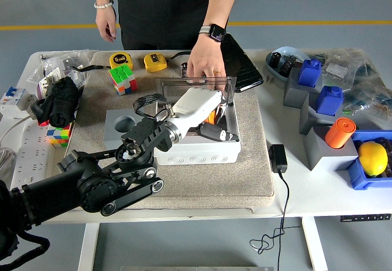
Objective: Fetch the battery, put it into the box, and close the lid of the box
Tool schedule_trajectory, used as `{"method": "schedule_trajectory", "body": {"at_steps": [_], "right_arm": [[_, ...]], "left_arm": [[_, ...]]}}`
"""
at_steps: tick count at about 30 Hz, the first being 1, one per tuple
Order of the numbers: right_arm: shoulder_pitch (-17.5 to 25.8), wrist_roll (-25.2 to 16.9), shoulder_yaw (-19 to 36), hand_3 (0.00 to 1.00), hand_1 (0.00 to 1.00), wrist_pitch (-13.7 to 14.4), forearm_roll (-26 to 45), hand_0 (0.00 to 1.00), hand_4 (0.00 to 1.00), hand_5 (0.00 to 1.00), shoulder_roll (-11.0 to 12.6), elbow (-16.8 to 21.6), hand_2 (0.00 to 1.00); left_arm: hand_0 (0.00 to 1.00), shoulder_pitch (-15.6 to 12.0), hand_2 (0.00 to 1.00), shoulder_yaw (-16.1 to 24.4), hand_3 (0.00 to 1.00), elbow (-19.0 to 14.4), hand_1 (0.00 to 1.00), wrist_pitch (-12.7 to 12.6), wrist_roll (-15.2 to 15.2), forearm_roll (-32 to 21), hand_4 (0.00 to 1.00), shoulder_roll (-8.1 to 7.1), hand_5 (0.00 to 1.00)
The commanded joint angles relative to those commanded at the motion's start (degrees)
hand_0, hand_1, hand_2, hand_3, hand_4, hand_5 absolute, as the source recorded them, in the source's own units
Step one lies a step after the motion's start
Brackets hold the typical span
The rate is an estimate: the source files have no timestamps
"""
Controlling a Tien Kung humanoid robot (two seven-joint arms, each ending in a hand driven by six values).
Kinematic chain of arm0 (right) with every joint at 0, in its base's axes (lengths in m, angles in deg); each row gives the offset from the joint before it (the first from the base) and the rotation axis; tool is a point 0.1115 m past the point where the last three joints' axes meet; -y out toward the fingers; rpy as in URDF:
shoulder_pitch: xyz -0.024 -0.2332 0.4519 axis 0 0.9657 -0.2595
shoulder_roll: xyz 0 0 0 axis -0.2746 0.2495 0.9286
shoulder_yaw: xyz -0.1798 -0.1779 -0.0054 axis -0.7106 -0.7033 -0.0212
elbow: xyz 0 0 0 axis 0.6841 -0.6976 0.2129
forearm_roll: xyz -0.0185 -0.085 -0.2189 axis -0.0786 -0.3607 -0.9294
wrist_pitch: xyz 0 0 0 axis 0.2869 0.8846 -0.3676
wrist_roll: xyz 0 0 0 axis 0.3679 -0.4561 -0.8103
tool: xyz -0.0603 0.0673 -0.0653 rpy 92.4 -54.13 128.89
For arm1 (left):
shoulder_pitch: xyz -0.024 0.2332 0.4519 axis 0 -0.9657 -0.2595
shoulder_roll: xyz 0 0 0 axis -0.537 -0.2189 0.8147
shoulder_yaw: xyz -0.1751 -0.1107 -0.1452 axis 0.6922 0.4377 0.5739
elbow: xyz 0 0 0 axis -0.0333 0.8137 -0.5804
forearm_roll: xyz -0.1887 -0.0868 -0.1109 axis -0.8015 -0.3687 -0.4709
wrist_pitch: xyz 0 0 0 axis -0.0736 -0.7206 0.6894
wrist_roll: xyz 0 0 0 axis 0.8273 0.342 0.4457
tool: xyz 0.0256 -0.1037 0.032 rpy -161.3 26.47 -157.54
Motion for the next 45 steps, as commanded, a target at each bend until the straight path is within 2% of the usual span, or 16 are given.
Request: {"method": "schedule_trajectory", "body": {"at_steps": [5,6,11,12,23,27,31,34,35,36,39,43,45], "right_arm": [[0.2,0.0,-0.1,0.652,0.684,0.0,-0.1,0.725,0.998,0.577,0.0,-0.1,0.684],[0.2,0.1,-0.2,0.651,0.683,0.0,0.0,0.725,0.998,0.577,-0.1,-0.1,0.684],[0.2,0.1,0.0,0.651,0.683,-0.2,-0.3,0.725,0.998,0.577,-0.1,0.0,0.684],[0.2,0.1,0.1,0.652,0.684,-0.2,-0.4,0.725,0.998,0.576,-0.1,0.1,0.684],[0.1,0.1,0.3,0.652,0.684,-0.5,-0.8,0.725,0.998,0.576,-0.1,0.2,0.684],[0.1,0.1,0.2,0.652,0.684,-0.5,-0.7,0.725,0.998,0.576,-0.1,0.2,0.684],[0.1,0.1,0.3,0.652,0.684,-0.5,-0.8,0.725,0.998,0.576,-0.2,0.3,0.684],[0.1,0.1,0.3,0.652,0.684,-0.5,-0.8,0.725,0.998,0.576,-0.2,0.3,0.684],[0.1,0.1,0.3,0.652,0.684,-0.5,-0.8,0.725,0.998,0.576,-0.1,0.2,0.684],[0.2,0.1,0.3,0.651,0.684,-0.5,-0.8,0.725,0.998,0.576,-0.1,0.2,0.684],[0.2,0.1,0.4,0.651,0.684,-0.5,-0.8,0.725,0.998,0.576,-0.1,0.2,0.684],[0.1,0.1,0.4,0.651,0.684,-0.5,-0.8,0.725,0.998,0.576,-0.2,0.2,0.684],[0.1,0.1,0.4,0.651,0.684,-0.5,-0.8,0.725,0.998,0.576,-0.2,0.2,0.684]], "left_arm": [[0.076,-0.2,0.167,0.4,0.244,-0.3,0.011,0.5,0.1,-1.0,0.998,0.13,0.51],[0.199,-0.4,0.333,0.7,0.404,-0.3,0.338,0.5,0.2,-1.3,0.998,0.17,0.548],[0.199,-0.9,0.333,1.2,0.404,-0.5,0.338,0.5,0.2,-1.9,0.998,0.26,0.548],[0.306,-0.9,0.431,1.2,0.486,-0.5,0.51,0.5,0.3,-1.8,0.998,0.28,0.577],[0.337,-1.5,0.451,2.1,0.505,-2.5,0.537,0.8,0.5,-2.3,0.998,0.16,0.571],[0.338,-1.9,0.457,3.2,0.51,-4.2,0.537,1.0,1.0,-3.2,0.998,-0.08,0.568],[0.329,-2.7,0.46,4.8,0.511,-7.5,0.536,1.0,1.6,-4.3,0.998,-0.89,0.583],[0.329,-3.3,0.46,6.0,0.511,-10.2,0.536,-0.6,3.6,-5.9,0.998,-1.8,0.583],[0.329,-3.7,0.46,6.7,0.511,-11.7,0.536,-1.8,5.0,-7.3,0.998,-2.32,0.583],[0.275,-3.9,0.442,7.2,0.485,-12.5,0.483,-2.4,5.8,-7.9,0.998,-2.61,0.602],[0.275,-4.5,0.442,9.1,0.485,-15.1,0.483,-4.6,9.0,-9.4,0.998,-3.53,0.602],[0.291,-5.2,0.453,12.4,0.487,-16.6,0.482,-7.8,13.2,-10.5,0.998,-4.39,0.606],[0.291,-5.3,0.453,13.9,0.487,-16.3,0.482,-8.1,13.2,-9.9,0.998,-4.69,0.606]]}}
